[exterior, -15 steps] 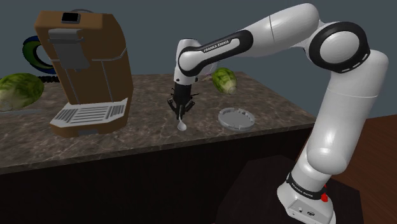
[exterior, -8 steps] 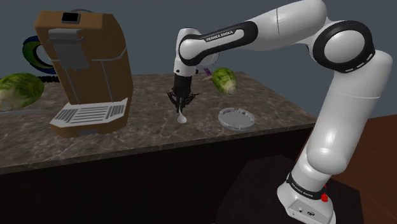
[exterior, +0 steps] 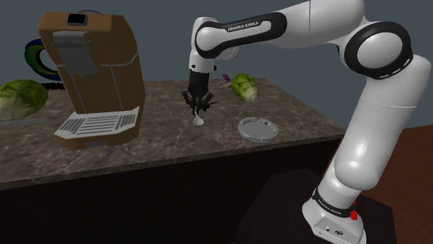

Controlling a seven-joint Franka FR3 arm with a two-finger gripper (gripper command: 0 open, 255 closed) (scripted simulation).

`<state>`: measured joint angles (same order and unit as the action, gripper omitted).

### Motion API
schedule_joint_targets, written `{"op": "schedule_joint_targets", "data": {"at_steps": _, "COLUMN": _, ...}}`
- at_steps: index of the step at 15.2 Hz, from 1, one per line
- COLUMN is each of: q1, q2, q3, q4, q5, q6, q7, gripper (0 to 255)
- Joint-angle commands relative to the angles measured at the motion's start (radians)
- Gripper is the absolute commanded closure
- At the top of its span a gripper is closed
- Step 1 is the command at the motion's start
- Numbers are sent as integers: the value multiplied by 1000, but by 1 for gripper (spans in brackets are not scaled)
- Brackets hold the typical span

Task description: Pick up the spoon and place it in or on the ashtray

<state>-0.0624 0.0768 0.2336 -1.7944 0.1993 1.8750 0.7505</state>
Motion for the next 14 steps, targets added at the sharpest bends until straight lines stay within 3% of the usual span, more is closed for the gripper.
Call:
{"op": "schedule_joint_targets", "data": {"at_steps": 1, "q1": -1, "q2": -2, "q3": -1, "q4": 17, "q5": -1, "q6": -19, "q7": 1, "gripper": 255}}
{"op": "schedule_joint_targets", "data": {"at_steps": 14, "q1": -106, "q2": -398, "q3": -139, "q4": -391, "q5": 42, "q6": -58, "q7": -255, "gripper": 255}}
